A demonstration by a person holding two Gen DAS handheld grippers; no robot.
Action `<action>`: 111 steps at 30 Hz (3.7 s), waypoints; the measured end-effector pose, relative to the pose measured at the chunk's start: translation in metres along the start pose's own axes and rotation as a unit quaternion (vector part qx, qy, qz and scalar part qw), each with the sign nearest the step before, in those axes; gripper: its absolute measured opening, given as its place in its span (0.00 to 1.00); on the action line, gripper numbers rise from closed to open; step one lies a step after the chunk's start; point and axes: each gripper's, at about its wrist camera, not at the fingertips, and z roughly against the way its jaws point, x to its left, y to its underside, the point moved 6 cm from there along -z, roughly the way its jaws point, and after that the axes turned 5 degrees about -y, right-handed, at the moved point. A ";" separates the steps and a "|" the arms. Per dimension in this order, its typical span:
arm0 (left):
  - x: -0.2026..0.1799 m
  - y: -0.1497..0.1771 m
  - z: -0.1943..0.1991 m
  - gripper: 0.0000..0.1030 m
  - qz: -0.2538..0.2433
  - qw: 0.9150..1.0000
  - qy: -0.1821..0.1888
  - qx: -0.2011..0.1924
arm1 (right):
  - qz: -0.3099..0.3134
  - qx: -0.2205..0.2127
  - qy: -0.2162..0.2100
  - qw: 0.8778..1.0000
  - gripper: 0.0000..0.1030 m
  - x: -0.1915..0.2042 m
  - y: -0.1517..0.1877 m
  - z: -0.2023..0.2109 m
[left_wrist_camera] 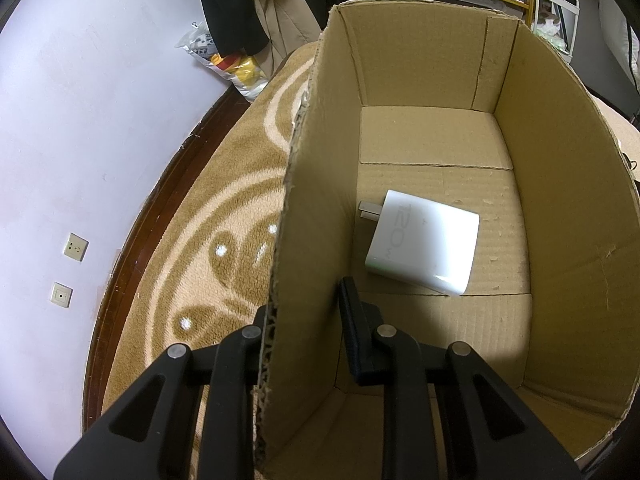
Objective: Organize rigid objects
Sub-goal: 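Grasp the white remote control under the tube with the right gripper, then carry the remote over the box and open the right gripper, then move the right gripper back to the items on the rug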
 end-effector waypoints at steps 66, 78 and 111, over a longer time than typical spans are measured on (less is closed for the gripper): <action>0.000 -0.001 0.002 0.20 -0.002 1.000 -0.001 0.000 | 0.159 -0.008 -0.097 0.982 0.21 0.137 0.023 0.055; 0.001 -0.003 0.003 0.20 0.007 1.000 0.003 -0.004 | 0.166 -0.009 -0.091 0.982 0.21 0.136 0.022 0.053; 0.003 -0.007 0.011 0.20 0.006 1.000 0.001 -0.016 | 0.119 -0.068 -0.044 0.990 0.77 0.080 -0.027 0.092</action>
